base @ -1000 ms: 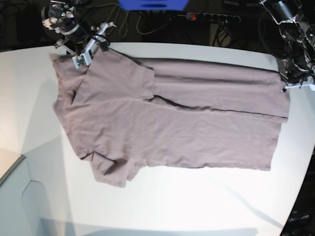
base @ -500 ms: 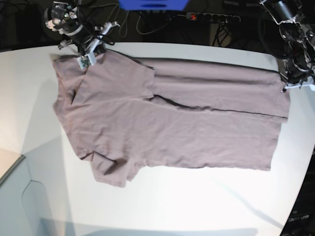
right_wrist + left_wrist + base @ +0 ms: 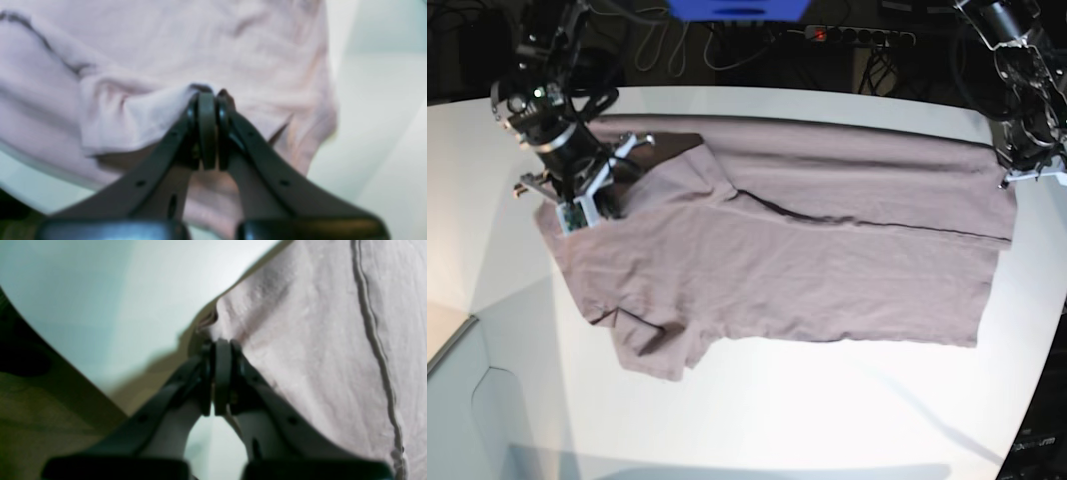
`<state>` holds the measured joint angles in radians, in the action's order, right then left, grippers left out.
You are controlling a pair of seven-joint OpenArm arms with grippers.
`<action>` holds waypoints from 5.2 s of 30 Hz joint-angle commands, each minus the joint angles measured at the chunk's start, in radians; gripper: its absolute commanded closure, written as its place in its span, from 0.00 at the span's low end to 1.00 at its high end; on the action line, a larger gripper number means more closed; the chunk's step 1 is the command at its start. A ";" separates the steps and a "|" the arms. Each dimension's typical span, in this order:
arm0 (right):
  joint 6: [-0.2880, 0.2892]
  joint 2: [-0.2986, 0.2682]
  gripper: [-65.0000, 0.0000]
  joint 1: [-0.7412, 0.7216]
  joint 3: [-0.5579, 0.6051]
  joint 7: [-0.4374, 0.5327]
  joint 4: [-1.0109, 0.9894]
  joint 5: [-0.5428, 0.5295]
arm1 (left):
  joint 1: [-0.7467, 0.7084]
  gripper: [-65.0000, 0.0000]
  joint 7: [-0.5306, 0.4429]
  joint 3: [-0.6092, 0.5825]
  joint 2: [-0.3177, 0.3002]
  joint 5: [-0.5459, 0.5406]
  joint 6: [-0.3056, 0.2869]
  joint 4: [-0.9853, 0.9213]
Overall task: Layout the t-shirt on the table in an organized manner, then fold the t-shirt properly
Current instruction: 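Release the shirt and move both grippers to the folded edge, then grasp the folded shirt edge with both grippers and straighten it, then move both grippers to the shirt's opposite long edge and grasp it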
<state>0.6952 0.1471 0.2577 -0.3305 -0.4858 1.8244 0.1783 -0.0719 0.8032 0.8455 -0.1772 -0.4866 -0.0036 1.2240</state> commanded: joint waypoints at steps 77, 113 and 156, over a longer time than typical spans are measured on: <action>0.003 -0.142 0.67 -0.088 -0.058 0.031 -0.279 -0.013 | 0.031 0.19 -0.021 -0.194 0.025 0.001 -0.002 0.078; 0.003 -0.145 0.66 0.131 -0.120 0.226 -0.266 -0.015 | -0.225 0.19 -0.009 -0.193 0.067 -0.005 -0.002 0.388; -0.075 -0.353 0.48 -0.751 -0.134 0.460 -1.280 0.131 | 0.469 0.19 -0.382 -0.527 -0.227 0.006 0.000 -0.439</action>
<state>0.6308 -0.1967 -0.4671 -0.4648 -0.0410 0.5312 0.3180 0.3660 0.4397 0.3130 -0.3809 -0.4770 -0.0010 0.7654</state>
